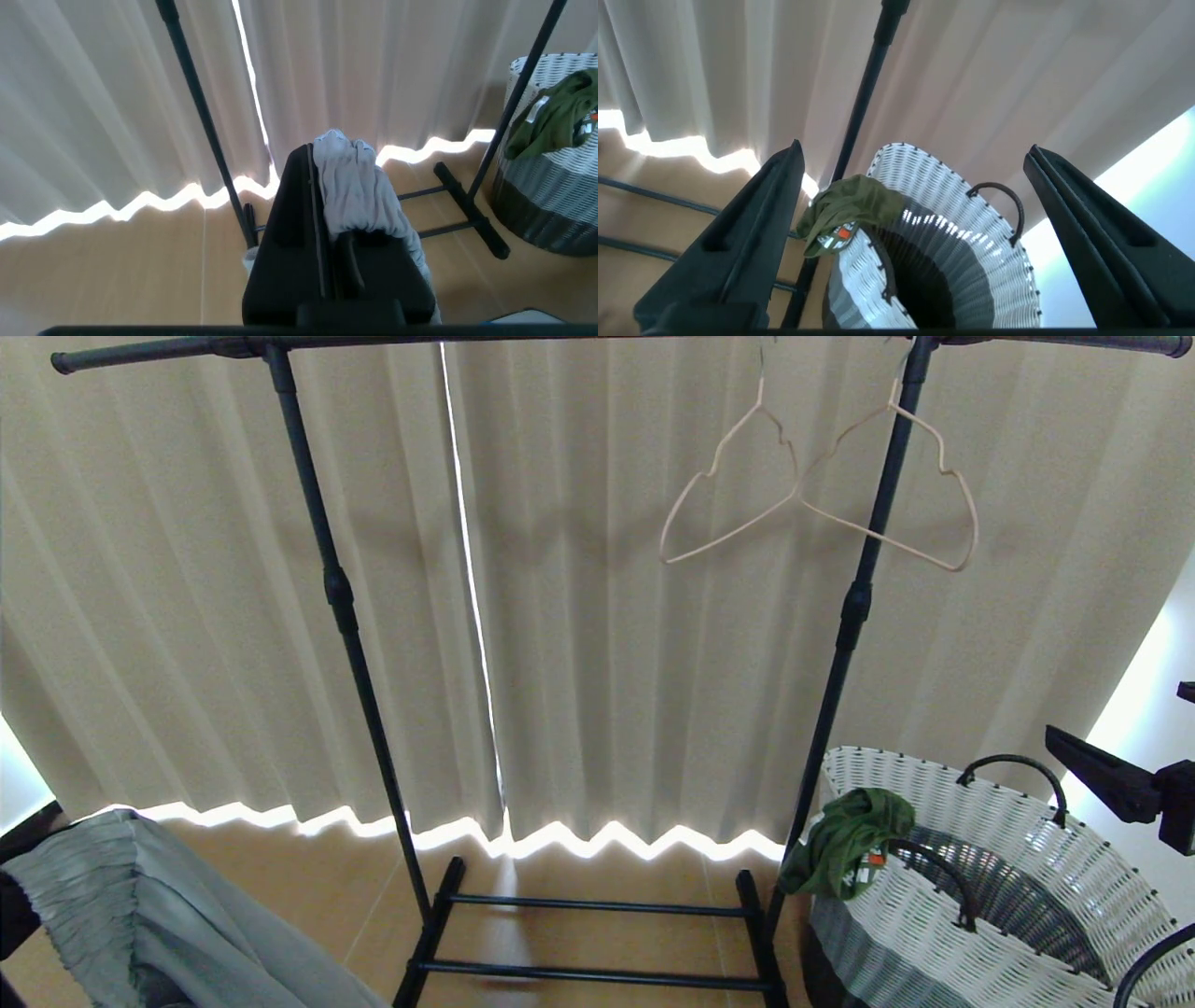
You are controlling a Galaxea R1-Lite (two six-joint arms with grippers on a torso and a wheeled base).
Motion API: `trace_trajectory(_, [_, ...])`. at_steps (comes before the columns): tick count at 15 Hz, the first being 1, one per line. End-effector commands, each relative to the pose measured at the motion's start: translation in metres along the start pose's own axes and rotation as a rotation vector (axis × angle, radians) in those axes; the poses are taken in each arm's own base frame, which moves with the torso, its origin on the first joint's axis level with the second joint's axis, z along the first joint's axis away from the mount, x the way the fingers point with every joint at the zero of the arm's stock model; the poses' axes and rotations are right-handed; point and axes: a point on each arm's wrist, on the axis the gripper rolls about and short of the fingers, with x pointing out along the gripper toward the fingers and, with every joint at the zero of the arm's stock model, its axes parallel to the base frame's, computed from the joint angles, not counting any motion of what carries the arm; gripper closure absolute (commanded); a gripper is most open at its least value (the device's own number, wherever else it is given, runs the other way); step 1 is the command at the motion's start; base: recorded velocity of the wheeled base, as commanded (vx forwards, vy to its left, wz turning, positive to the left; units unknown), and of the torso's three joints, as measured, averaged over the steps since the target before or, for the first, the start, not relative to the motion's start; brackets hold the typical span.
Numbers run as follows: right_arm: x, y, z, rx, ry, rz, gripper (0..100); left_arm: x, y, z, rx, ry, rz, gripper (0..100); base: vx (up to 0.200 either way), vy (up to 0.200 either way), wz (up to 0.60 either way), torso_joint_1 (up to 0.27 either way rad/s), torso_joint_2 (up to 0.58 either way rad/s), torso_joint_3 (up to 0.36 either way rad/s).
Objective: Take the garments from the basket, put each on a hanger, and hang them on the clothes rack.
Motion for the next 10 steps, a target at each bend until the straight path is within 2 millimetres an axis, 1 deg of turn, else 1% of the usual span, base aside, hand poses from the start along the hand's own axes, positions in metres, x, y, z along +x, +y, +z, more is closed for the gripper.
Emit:
trace_trajectory(1, [-0.0018, -0.0008, 0.0009, 0.001, -0.008, -0.003, 0, -0.0002, -0.0001, 0.0, 0.002, -0.002, 0.0, 100, 0.0, 0.0, 0.0, 0.0, 0.0, 0.0])
trace_trajectory(7, [-0.0018, -0.001, 0.0018, 0.002, -0.011, -0.002, 0, 0.0, -0.0002, -0.0016, 0.003, 0.002, -0.001, 100, 0.0, 0.0, 0.0, 0.0, 0.0, 0.0])
trace_trajectory(8, [-0.0022, -0.0011, 0.0019, 0.002, -0.013, -0.002, 0, 0.0, -0.0002, -0.0016, 0.003, 0.002, -0.001, 100, 0.0, 0.0, 0.0, 0.027, -0.17, -0.159])
trace_trajectory(10, [-0.0025, -0.0011, 0.0021, 0.002, -0.014, -0.003, 0, -0.0015, -0.0005, -0.0017, 0.007, -0.004, -0.002, 100, 0.0, 0.0, 0.0, 0.054, -0.25, -0.271])
